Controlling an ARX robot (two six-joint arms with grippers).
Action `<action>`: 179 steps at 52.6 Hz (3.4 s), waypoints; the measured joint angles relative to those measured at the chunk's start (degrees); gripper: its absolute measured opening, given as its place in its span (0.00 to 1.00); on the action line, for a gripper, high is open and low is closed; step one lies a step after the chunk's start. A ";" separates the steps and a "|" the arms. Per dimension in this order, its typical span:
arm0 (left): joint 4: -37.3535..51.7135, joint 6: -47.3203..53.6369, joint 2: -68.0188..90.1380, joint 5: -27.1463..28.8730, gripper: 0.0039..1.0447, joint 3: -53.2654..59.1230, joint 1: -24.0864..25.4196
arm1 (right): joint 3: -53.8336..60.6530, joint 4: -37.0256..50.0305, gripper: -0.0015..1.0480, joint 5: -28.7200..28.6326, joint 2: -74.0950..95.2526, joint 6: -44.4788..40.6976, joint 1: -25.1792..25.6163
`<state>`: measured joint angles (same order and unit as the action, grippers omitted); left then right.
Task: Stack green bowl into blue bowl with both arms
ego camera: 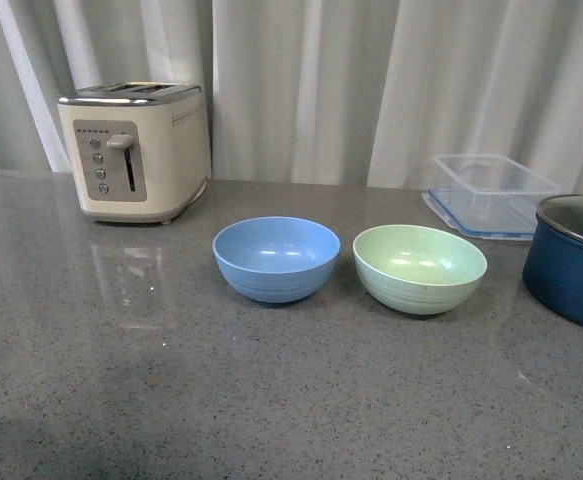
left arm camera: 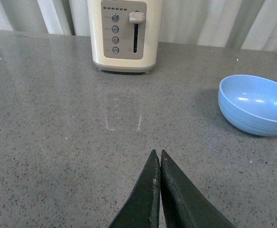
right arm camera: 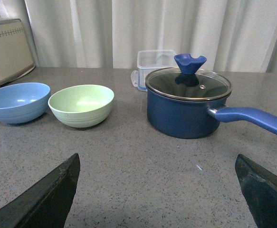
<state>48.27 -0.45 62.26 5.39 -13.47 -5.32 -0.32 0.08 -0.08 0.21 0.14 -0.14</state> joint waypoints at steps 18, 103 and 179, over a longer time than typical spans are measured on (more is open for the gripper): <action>-5.16 0.00 -12.46 -5.03 0.03 7.39 5.25 | 0.00 0.00 0.90 0.02 0.00 0.00 0.00; -48.04 0.02 -61.13 -5.35 0.03 12.26 5.25 | 0.00 0.00 0.90 0.02 0.00 0.00 0.00; -48.24 0.15 -62.07 -5.33 0.94 12.26 5.22 | -59.04 -16.17 0.90 -7.67 75.67 16.74 -15.12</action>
<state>0.03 -0.30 0.19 0.05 -1.21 -0.10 -59.35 -16.10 -7.75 75.88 16.88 -15.27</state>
